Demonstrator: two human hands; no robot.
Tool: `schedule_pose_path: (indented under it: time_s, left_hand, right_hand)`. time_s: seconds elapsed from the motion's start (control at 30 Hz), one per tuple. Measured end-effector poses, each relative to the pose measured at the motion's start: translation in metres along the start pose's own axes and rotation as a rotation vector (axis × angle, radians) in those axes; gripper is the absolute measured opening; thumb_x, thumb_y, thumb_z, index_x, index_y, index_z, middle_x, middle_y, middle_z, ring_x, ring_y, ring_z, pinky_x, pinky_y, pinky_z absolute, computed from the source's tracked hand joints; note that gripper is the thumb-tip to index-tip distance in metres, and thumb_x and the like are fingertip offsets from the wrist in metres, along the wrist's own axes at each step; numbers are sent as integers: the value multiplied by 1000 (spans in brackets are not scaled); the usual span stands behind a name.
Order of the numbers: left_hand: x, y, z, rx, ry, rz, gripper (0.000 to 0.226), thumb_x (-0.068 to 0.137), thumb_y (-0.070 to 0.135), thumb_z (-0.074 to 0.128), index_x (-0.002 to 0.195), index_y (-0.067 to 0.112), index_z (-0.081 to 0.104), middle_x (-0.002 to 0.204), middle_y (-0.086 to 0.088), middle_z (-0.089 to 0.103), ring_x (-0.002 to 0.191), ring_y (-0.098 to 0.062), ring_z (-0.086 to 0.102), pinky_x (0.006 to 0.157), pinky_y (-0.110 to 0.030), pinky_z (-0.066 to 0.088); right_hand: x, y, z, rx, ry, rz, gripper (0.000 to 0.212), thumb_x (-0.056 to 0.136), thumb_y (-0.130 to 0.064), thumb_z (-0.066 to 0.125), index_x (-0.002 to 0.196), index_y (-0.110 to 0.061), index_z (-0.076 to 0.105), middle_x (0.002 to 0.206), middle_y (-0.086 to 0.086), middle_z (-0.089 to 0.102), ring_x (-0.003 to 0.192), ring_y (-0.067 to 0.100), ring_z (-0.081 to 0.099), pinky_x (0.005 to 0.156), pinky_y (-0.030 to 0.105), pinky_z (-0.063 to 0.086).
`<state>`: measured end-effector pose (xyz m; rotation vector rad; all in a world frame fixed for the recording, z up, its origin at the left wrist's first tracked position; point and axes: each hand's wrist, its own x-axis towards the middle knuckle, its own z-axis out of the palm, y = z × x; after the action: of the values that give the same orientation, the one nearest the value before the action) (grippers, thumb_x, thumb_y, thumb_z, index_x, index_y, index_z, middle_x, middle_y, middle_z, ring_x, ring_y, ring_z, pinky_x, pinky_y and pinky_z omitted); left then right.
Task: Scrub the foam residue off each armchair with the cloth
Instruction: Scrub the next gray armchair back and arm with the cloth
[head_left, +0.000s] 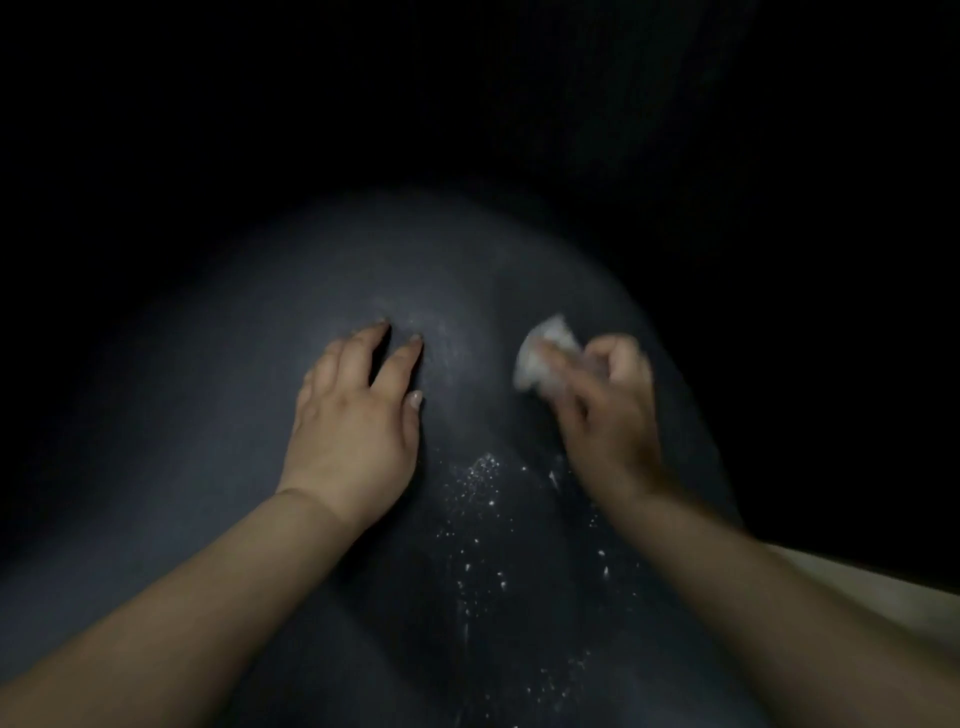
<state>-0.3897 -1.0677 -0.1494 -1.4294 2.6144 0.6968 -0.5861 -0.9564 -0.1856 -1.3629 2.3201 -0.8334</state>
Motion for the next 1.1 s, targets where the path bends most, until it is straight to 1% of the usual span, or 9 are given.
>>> schedule_pose_path:
  time_s: [0.1, 0.17, 0.27, 0.33, 0.5, 0.67, 0.8, 1.0, 1.1]
  left_hand:
    - [-1, 1, 0, -7, 17, 5, 49, 95, 33, 43, 142, 18, 43, 147, -11, 35, 135, -30, 25, 112, -50, 24]
    - [0, 2, 0, -18, 30, 8, 49, 95, 33, 43, 141, 17, 45, 145, -13, 36, 133, -31, 26, 110, -52, 27]
    - [1, 3, 2, -18, 32, 4, 48, 95, 33, 45, 140, 17, 47, 144, -13, 37, 132, -32, 28, 108, -54, 29]
    - [2, 1, 3, -9, 31, 9, 48, 94, 32, 46, 140, 17, 47, 144, -14, 38, 132, -33, 29, 109, -54, 29]
    - [1, -2, 2, 5, 26, 24, 50, 95, 34, 45, 143, 19, 43, 145, -11, 36, 132, -30, 27, 110, -50, 26]
    - [-2, -14, 1, -24, 75, 78, 46, 95, 28, 48, 139, 16, 49, 144, -11, 41, 132, -33, 34, 110, -52, 29]
    - [-7, -28, 0, -53, 130, 42, 44, 93, 22, 52, 136, 14, 52, 143, -12, 42, 132, -32, 34, 108, -54, 32]
    - [-23, -31, 1, -4, 32, 84, 49, 94, 25, 51, 142, 16, 45, 150, -9, 35, 140, -31, 28, 114, -52, 25]
    - [-39, -34, 3, 14, 10, 122, 49, 95, 24, 50, 143, 15, 44, 151, -8, 34, 140, -30, 27, 115, -51, 24]
  right_hand:
    - [-35, -4, -5, 57, -94, -50, 40, 84, -28, 62, 121, -45, 58, 103, -8, 40, 95, 11, 41, 86, 22, 39]
    - [-11, 1, -11, 71, -10, 31, 30, 88, -41, 56, 117, -43, 61, 102, -9, 38, 94, 8, 41, 86, 21, 39]
    - [42, 17, -14, 36, 208, 237, 32, 92, -28, 58, 122, -37, 60, 106, -9, 35, 100, 13, 44, 92, 21, 39]
    - [50, 18, -11, 57, 199, 338, 35, 92, -25, 60, 125, -35, 60, 109, -10, 36, 105, 15, 44, 93, 19, 39]
    - [-32, -3, -3, 45, 16, 152, 36, 89, -30, 58, 122, -43, 60, 111, -6, 40, 101, 12, 41, 86, 4, 28]
    - [29, 2, -7, -9, 90, 109, 34, 91, -22, 58, 122, -36, 61, 106, 1, 40, 100, 24, 46, 92, 28, 39]
    - [90, -2, 5, 6, 129, 155, 36, 90, -20, 62, 124, -32, 62, 105, -1, 38, 104, 24, 47, 98, 30, 40]
    - [-48, -18, -1, -32, -107, -114, 47, 79, -11, 66, 118, -38, 65, 103, -1, 42, 95, 21, 44, 84, 36, 43]
    - [-53, -18, -7, 9, -144, -106, 49, 77, -8, 64, 116, -39, 65, 101, -3, 40, 94, 20, 43, 85, 25, 36]
